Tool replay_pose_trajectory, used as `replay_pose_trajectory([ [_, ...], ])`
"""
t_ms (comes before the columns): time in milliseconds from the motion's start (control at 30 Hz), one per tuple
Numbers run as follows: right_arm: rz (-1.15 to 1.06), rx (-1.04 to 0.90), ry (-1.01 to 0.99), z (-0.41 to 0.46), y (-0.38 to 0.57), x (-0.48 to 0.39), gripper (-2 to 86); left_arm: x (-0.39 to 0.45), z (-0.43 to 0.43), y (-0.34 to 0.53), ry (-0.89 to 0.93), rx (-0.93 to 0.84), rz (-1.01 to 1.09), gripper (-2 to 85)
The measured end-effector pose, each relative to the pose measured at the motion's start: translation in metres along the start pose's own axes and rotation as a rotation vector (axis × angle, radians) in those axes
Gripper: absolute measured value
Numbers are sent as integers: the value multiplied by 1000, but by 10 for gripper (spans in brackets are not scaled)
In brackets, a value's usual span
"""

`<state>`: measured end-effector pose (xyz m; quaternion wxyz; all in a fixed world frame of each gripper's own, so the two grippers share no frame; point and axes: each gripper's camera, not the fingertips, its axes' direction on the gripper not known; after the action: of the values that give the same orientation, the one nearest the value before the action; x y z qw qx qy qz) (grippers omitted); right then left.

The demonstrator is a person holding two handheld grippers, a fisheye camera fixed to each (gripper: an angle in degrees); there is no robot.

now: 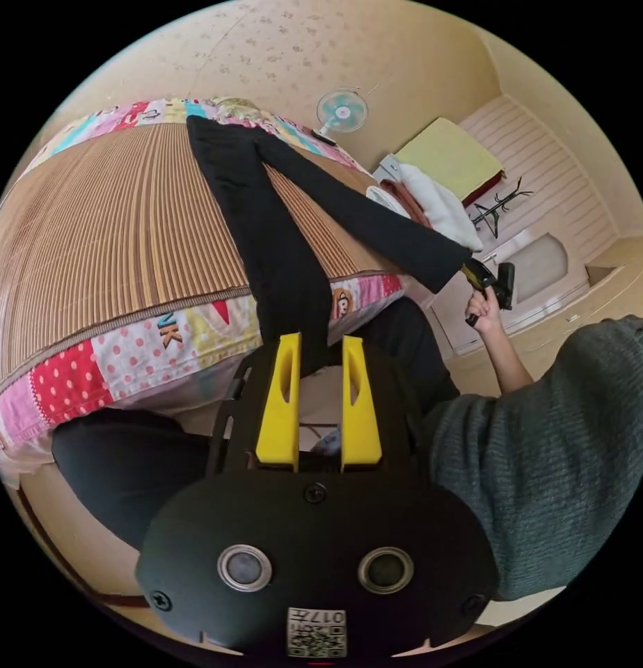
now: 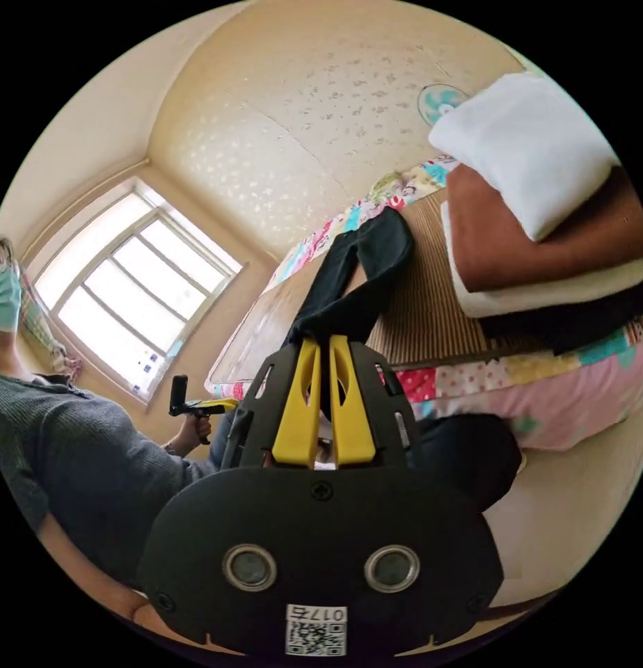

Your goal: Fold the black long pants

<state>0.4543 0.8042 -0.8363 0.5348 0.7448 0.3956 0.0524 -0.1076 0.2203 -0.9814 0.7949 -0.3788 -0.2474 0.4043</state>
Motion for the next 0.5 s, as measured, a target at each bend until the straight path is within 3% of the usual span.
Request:
replay_pose_trajectory([
  [100, -179, -115, -124, 55, -22, -49, 35, 6, 1, -36, 159, 79, 6, 112],
  [300, -262, -345, -209, 185, -26, -99, 36, 18, 34, -121, 259, 62, -44, 125],
  [500, -324, -487, -132, 249, 0, -134, 36, 12, 110, -183, 195, -308, -85, 189],
])
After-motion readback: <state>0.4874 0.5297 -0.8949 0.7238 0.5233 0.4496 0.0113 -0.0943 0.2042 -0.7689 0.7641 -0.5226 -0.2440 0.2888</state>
